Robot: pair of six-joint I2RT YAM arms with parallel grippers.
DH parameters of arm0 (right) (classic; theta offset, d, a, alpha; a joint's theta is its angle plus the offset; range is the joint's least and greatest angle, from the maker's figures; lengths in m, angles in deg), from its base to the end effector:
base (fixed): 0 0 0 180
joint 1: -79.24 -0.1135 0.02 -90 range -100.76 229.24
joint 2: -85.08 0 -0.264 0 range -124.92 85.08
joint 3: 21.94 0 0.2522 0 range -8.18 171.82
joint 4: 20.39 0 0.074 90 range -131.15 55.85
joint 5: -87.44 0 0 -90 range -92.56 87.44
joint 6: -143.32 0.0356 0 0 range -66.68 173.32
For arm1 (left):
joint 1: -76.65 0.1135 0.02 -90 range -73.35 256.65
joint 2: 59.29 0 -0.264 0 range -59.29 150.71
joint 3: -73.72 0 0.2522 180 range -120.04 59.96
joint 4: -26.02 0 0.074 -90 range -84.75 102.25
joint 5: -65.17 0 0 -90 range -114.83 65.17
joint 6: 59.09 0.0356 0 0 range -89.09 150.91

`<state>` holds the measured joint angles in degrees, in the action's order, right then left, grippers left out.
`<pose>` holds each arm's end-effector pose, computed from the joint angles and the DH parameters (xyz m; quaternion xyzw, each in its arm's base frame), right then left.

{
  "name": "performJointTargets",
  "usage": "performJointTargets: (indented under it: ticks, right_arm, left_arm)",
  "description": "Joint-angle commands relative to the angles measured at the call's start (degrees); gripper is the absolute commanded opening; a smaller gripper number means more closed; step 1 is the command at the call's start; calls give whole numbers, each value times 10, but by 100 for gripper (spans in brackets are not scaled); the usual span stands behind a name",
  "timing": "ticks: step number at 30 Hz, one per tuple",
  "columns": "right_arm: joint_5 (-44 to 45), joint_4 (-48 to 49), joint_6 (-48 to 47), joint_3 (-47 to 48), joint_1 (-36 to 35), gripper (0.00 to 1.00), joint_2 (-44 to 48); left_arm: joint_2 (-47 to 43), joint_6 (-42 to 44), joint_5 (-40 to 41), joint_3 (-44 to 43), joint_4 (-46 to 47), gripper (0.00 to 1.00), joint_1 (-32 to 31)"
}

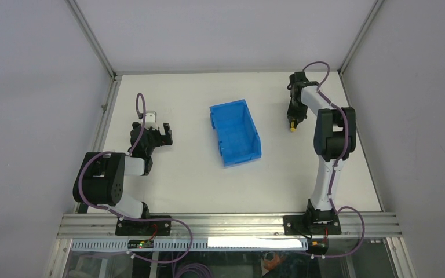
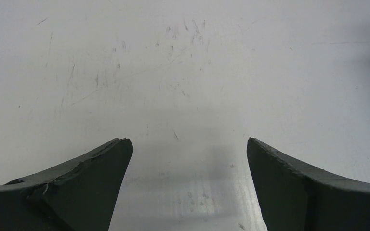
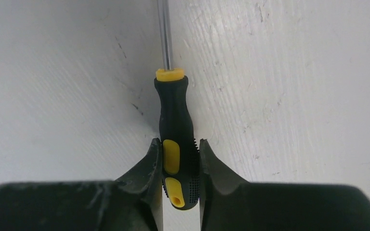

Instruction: Put the screwdriver in the bin

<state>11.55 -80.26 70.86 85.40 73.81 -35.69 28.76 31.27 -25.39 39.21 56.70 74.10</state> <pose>0.4304 0.0322 0.1778 0.1213 0.9745 -0.0904 0.1654 0.2616 -0.0120 0.1319 0.0239 0.8329 -0.0146 0.5528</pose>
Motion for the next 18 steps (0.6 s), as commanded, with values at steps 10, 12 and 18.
performJointTargets:
  ticks: [10,12,18]
  right_arm:
    - [-134,28,-77,-60,-36,0,282]
    - [-159,24,-99,-62,-74,0,308]
    - [-117,13,-137,-60,-226,0,348]
  left_arm:
    - [-17,-10,-11,-12,15,99,1]
    - [-18,-10,-10,-12,15,99,2]
    - [-17,-10,-11,-12,14,99,1]
